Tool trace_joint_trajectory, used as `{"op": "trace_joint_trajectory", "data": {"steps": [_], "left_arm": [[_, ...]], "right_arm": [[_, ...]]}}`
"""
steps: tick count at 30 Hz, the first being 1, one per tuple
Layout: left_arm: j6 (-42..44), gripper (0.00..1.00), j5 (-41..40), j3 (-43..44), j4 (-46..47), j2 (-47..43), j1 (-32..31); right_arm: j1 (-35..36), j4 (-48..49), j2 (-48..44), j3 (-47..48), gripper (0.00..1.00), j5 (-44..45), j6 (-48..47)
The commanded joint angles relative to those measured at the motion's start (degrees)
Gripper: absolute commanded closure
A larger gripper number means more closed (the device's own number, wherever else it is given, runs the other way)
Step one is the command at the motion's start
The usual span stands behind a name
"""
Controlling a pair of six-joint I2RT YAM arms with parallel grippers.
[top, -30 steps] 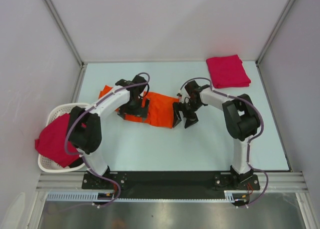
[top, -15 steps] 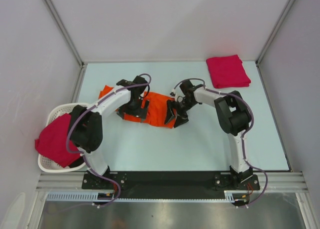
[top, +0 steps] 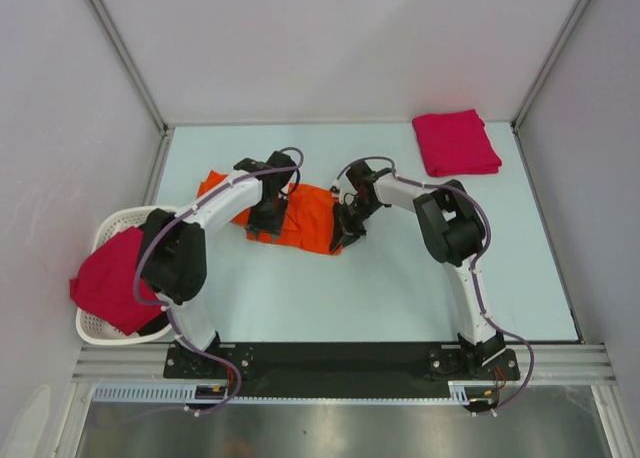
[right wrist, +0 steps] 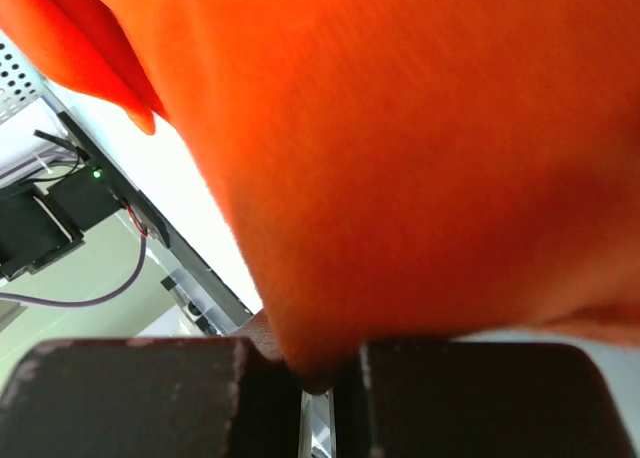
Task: Fold and stack the t-shirts
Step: Flatten out the tshirt
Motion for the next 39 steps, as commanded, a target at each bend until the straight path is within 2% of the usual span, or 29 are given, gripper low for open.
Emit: {"op": "trace_joint_trajectory", "data": {"steps": [1, 3, 6, 14, 21, 27, 34, 39], "left_arm": [[0.7, 0.48, 4.1, 5.9, 2.3, 1.5, -0.9], [0.9, 0.29, 7.4, 8.8, 3.1, 3.3, -1.6], [1.2, 0.21, 7.4, 13.2, 2.3, 7.1, -3.2], [2.7, 0.14, 1.0, 17.7, -3.0, 12.9, -5.8], [3.1, 0.08, 0.9, 13.4, -3.4, 9.4, -7.2], [3.6, 0.01, 5.9, 12.6, -2.4, 12.3, -10.8], [4.4, 0.01, 5.0, 13.9, -0.9, 15.1, -13.3], [4.9, 0.0, -0.2, 13.2, 0.5, 18.0, -13.8]], "right_arm": [[-2.8, -4.5, -4.3, 2.0, 0.97, 3.2, -2.7], [-4.4, -4.7, -5.1, 1.9, 0.97, 3.0, -3.2], [-5.4, -5.6, -5.6, 1.8, 0.97, 3.7, -3.8], [-6.1, -5.0, -5.5, 1.2, 0.97, 3.1, -3.2], [-6.2, -4.5, -4.6, 1.4, 0.97, 2.6, -2.7], [-6.2, -4.0, -4.0, 1.7, 0.97, 2.1, -2.7], [-6.5, -4.3, -4.2, 1.8, 0.97, 2.2, -2.9], [-6.6, -4.5, -4.1, 1.9, 0.97, 2.5, -3.0]]}}
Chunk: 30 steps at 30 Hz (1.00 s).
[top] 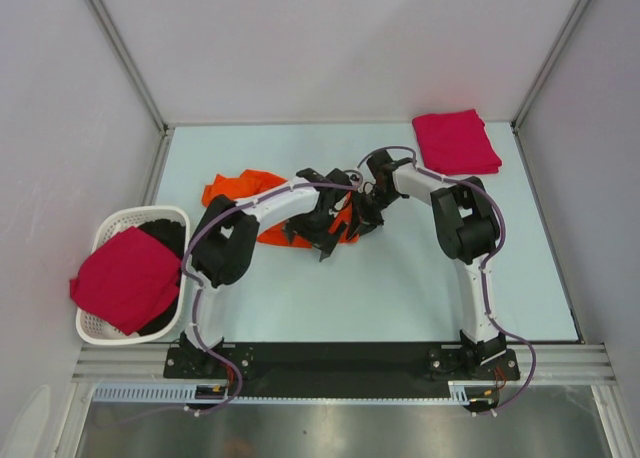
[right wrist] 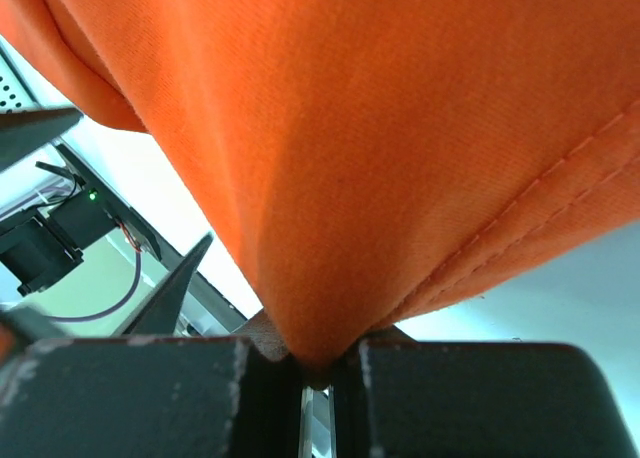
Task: Fold and stack the t-shirts
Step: Flatten out the tshirt
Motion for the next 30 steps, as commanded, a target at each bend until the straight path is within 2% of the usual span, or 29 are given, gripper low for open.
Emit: {"op": "trace_joint_trajectory", "data": {"steps": [1, 7, 10, 11, 13, 14, 16, 20, 23, 24, 27, 30], "left_arm": [[1.2, 0.0, -5.7, 0.5, 1.9, 2.1, 0.2], [2.5, 0.06, -8.2, 2.8, 2.7, 6.6, 0.9], [2.7, 0.22, -8.7, 3.6, 3.2, 7.5, 1.3], [2.7, 0.35, -8.8, 3.7, 3.4, 7.7, 1.5], [2.7, 0.52, -8.9, 3.9, 3.5, 8.3, 2.0], [2.6, 0.74, -8.9, 4.2, 3.3, 8.7, 2.3], [2.2, 1.0, -9.6, 4.2, 3.3, 9.1, 2.7], [1.6, 1.0, -9.0, 4.8, 4.0, 8.4, 3.4], [2.1, 1.0, -4.7, 5.6, 4.6, 6.3, 3.6], [2.4, 0.77, -3.0, 5.6, 4.8, 4.9, 3.5], [1.8, 0.4, -1.6, 4.1, 6.1, 1.7, 3.1], [1.7, 0.31, -1.6, 4.0, 5.4, 0.8, 3.0]], "right_arm": [[-0.7, -0.4, -1.4, 1.8, 0.97, -0.7, -0.3], [-2.6, -1.2, -2.3, 1.0, 0.97, -0.6, -1.4], [-3.2, -1.6, -2.7, 0.9, 0.97, -0.5, -1.8], [-3.1, -1.6, -2.8, 0.7, 0.96, -0.4, -1.9], [-3.2, -1.5, -3.2, 0.4, 0.96, -0.3, -1.9], [-3.1, -1.5, -3.2, 0.0, 0.96, -0.2, -1.9], [-3.1, -1.3, -3.2, -0.3, 0.96, -0.5, -1.9], [-2.7, -1.3, -3.2, -0.2, 0.96, -0.6, -2.0], [-2.5, -1.4, -3.0, 0.0, 0.96, -0.9, -2.1], [-2.5, -1.4, -3.0, -0.1, 0.96, -0.9, -2.2], [-2.5, -1.6, -2.8, 0.0, 0.96, -1.1, -2.4], [-2.3, -1.6, -2.7, 0.1, 0.96, -1.0, -2.3]]}}
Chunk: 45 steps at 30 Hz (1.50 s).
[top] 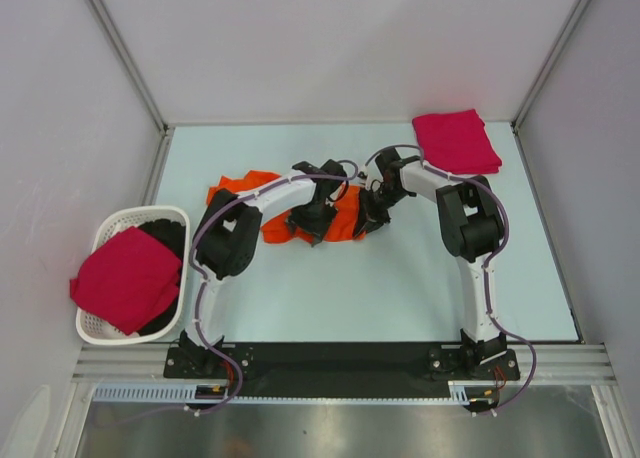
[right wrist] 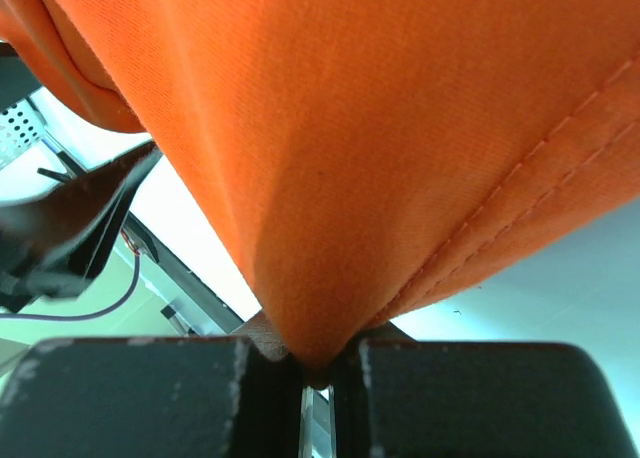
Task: Fold and stack the t-shirts
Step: Flatten out the tshirt
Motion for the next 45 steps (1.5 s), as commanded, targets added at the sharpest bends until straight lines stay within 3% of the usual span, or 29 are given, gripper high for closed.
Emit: {"op": "trace_joint_trajectory", "data": {"steps": [1, 17, 29, 32, 35, 36, 41, 45], "left_arm": [[-0.2, 0.3, 1.7, 0.6, 1.9, -4.5, -0.5], [1.0, 0.29, 0.3, 6.3, 0.0, -0.7, -5.2], [-0.1, 0.33, -4.8, 5.9, -0.9, 3.8, -3.9], [-0.4, 0.42, -5.1, 4.6, -0.1, 3.7, -3.2], [-0.8, 0.73, -6.6, 4.9, -0.5, 4.9, -2.8], [-0.9, 0.99, -7.0, 5.0, -1.0, 5.1, -2.8], [-1.6, 1.0, -6.6, 4.6, -0.8, 3.2, -2.6], [-2.9, 1.0, -6.3, 4.2, -1.0, -4.0, -1.8]], "right_arm": [[0.2, -0.7, -2.6, 0.3, 0.96, -1.0, -0.7], [0.5, -0.9, -2.1, 1.4, 0.96, -0.8, -0.6], [-0.2, -0.9, -3.3, 0.5, 0.96, -0.7, -0.9], [-0.2, -0.9, -3.8, 0.0, 0.96, -0.6, -1.2], [-0.4, -0.8, -4.0, -0.5, 0.96, -0.7, -1.3], [-0.4, -0.8, -4.0, -0.5, 0.96, -0.7, -1.3], [-0.6, -0.9, -4.2, -0.3, 0.96, -0.6, -1.5], [-0.8, -2.3, -5.1, 0.9, 0.96, -0.1, -2.0]]}}
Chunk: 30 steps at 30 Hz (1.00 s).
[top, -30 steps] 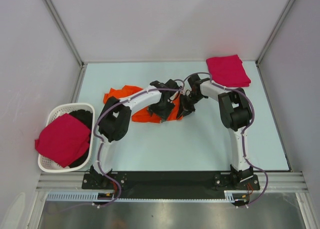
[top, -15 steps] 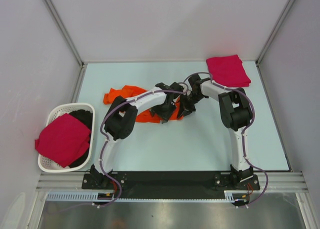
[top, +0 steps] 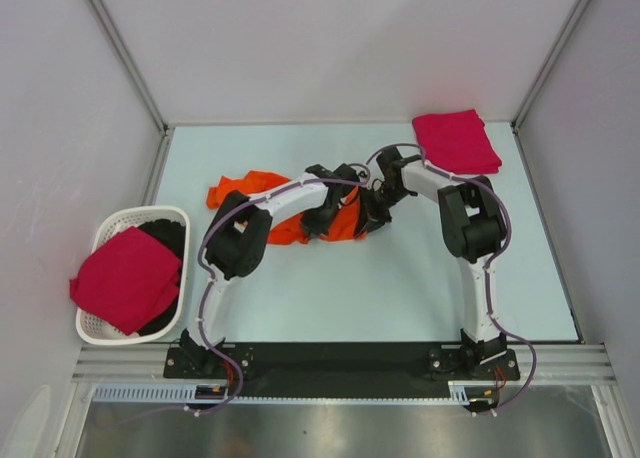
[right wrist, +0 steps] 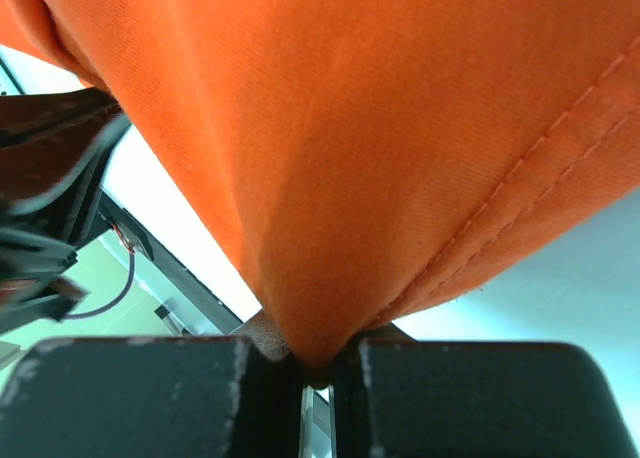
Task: Fold and stack the t-shirts
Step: Flatten out the tshirt
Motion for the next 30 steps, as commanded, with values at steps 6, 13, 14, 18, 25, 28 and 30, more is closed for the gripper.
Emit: {"op": "trace_joint_trajectory", "data": {"steps": [6, 13, 14, 18, 25, 28, 30], "left_arm": [[-5.2, 1.0, -5.8, 6.9, -5.2, -23.4, 4.3], [-9.7, 1.0, -16.8, 22.4, -10.6, -36.0, 10.9], [-9.7, 1.0, -18.0, 24.3, -11.7, -37.3, 11.8], [-9.5, 1.0, -24.6, 29.6, -11.7, -42.8, 14.5], [-8.6, 1.0, -28.2, 32.6, -14.5, -53.7, 14.5], [-7.5, 1.0, -25.0, 32.5, -15.4, -58.7, 14.5], [-7.1, 1.0, -23.5, 33.3, -16.3, -60.2, 14.5]], "right_arm": [[-2.7, -7.6, -9.1, 9.2, 0.96, 2.0, -2.8], [-6.9, -10.7, -18.3, 24.7, 0.96, 7.3, -0.6], [-7.2, -11.8, -20.1, 26.8, 0.96, 9.1, -0.4], [-8.4, -12.0, -25.8, 33.2, 0.97, 19.4, 0.3], [-6.4, -14.6, -41.7, 30.8, 0.96, 29.5, -1.7], [-5.4, -18.6, -50.0, 26.8, 0.96, 31.0, -2.2], [-5.6, -20.8, -53.0, 26.9, 0.95, 31.9, -1.6]]}}
